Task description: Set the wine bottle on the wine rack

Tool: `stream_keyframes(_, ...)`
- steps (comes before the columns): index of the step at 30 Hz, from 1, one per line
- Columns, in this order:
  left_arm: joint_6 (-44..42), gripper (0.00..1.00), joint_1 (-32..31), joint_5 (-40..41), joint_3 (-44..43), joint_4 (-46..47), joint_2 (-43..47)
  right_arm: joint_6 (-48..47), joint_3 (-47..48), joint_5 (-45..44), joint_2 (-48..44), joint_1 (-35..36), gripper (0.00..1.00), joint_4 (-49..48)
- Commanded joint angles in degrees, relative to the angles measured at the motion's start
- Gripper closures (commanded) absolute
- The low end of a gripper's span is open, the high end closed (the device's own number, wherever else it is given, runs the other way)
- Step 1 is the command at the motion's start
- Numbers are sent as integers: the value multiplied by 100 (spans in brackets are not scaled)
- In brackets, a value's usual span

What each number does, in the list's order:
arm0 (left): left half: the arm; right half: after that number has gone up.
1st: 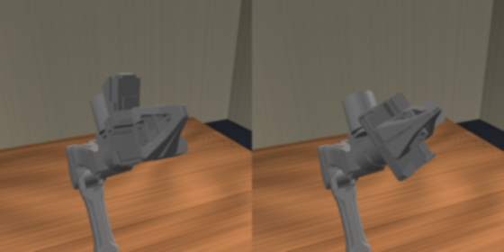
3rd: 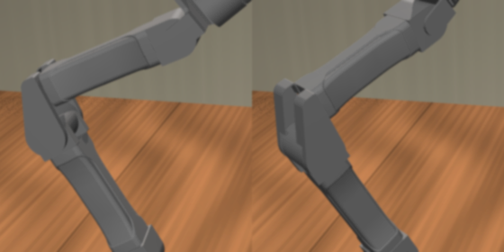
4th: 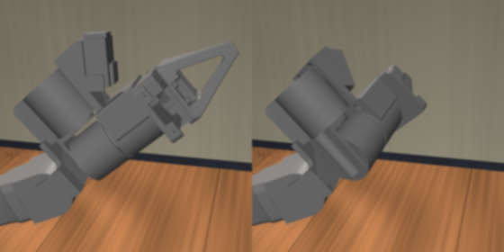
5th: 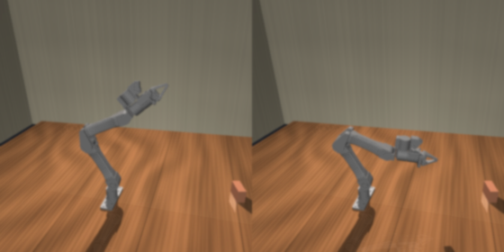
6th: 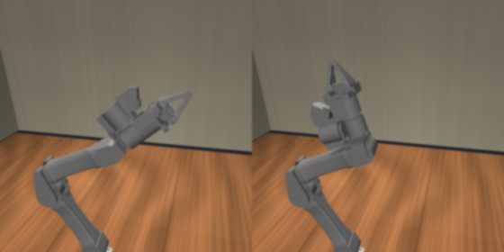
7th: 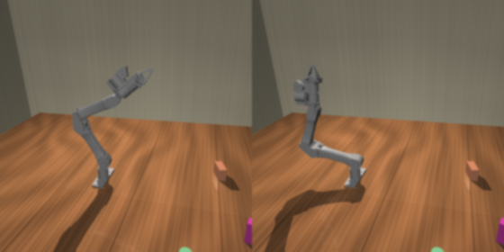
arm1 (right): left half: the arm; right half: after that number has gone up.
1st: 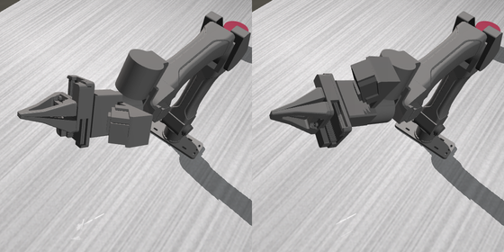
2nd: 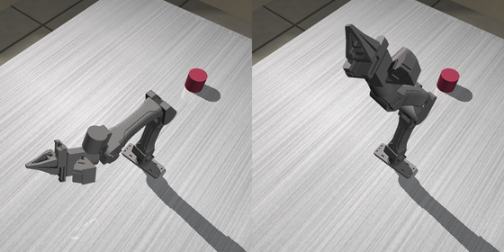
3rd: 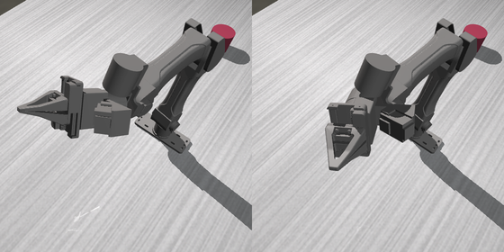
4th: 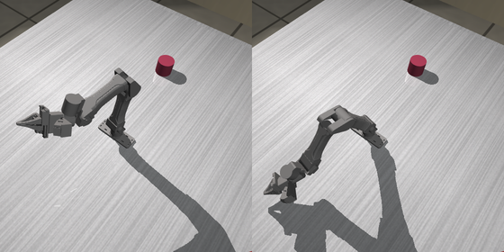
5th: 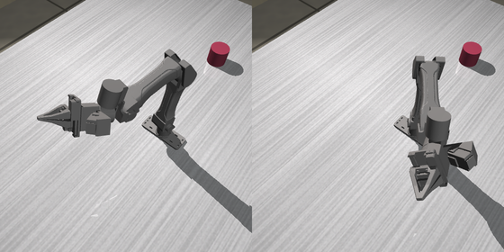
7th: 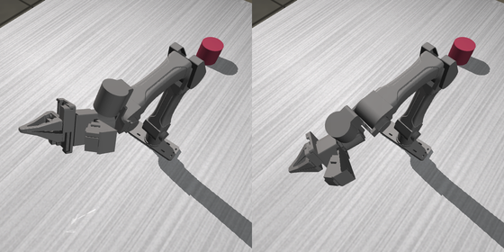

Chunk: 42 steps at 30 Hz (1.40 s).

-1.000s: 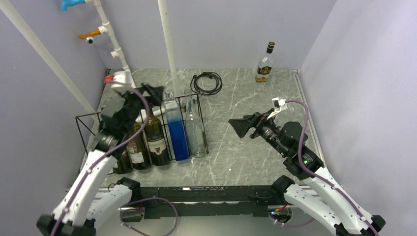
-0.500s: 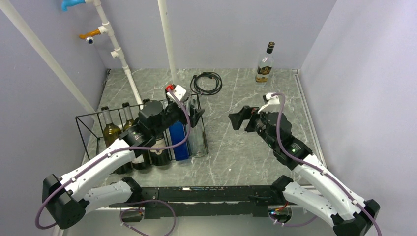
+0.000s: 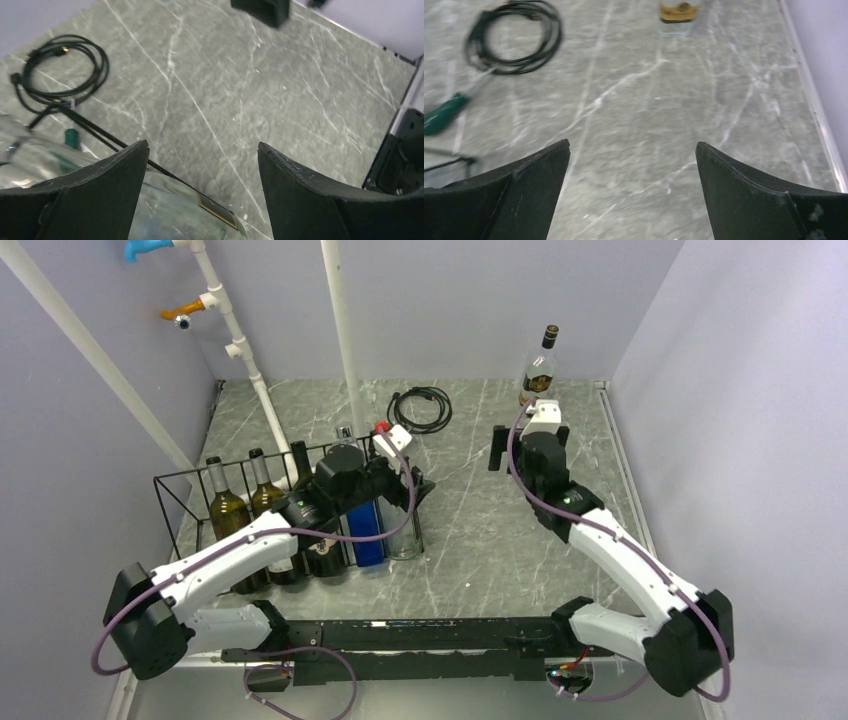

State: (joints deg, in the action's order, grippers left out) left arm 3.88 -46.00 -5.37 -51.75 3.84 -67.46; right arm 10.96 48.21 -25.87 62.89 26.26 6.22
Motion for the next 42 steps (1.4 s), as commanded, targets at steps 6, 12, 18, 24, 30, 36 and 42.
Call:
stream_keyframes(6,-78,15,-344,-259,-268,48,72,-194,1015,821,1403,-1550,0,-894)
stream_keyframes(12,-27,15,-365,-222,-314,-10,49,-300,2085,1556,2434,-2198,0,-1239)
stream_keyframes(18,-46,14,-362,-77,-344,-79,44,-813,3163,1548,3489,-2237,0,-1607)
stream_keyframes(24,-177,14,-364,132,-304,-65,110,-859,4211,1430,4598,-2234,0,-1642)
stream_keyframes(30,-212,14,-362,148,-317,-105,56,-779,5307,1259,5732,-2309,0,-1490)
stream_keyframes(36,-292,14,-366,218,-311,-97,36,-790,6004,1378,6574,-2338,5,-1369)
stream_keyframes(42,-318,14,-355,342,-354,-164,-55,-635,5581,1722,6540,-2348,46,-1606)
